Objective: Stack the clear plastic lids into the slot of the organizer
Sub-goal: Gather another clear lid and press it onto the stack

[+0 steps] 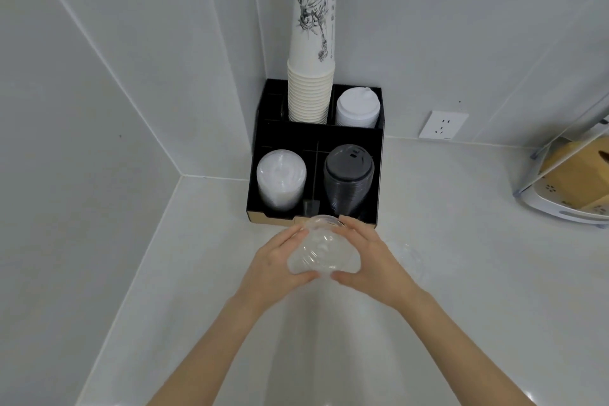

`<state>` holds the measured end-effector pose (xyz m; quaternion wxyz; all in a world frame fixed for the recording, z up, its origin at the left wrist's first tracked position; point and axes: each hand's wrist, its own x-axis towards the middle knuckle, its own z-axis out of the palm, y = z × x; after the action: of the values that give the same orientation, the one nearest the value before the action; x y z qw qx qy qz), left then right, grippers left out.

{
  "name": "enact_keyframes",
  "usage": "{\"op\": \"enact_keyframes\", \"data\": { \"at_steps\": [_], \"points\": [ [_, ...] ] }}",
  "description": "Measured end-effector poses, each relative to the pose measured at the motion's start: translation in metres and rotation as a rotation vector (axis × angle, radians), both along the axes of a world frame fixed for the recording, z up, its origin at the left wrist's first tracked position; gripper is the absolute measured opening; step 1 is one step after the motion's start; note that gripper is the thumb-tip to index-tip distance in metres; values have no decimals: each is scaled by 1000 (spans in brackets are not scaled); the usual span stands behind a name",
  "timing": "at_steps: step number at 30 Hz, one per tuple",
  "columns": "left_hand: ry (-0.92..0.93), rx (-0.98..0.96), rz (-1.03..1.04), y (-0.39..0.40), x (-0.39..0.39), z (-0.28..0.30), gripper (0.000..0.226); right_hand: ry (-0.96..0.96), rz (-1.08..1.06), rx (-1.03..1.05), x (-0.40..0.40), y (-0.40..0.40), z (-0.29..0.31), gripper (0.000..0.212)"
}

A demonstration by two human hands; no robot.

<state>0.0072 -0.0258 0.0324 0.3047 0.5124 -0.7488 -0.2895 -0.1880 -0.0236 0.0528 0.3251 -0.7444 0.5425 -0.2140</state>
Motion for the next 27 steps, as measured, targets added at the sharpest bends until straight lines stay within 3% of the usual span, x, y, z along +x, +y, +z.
{"op": "enact_keyframes", "data": {
  "at_steps": [12,17,27],
  "points": [
    [20,-160,86,-71,56,42,75,-84,-35,-132,59,-76,34,70],
    [3,-140,118,-96,64,41,75,-161,-151,-106,73,-95,26,63],
    [7,-10,133,-121,59,14,75,-86,-194,-43,80,-110,-2,44]
  ]
}}
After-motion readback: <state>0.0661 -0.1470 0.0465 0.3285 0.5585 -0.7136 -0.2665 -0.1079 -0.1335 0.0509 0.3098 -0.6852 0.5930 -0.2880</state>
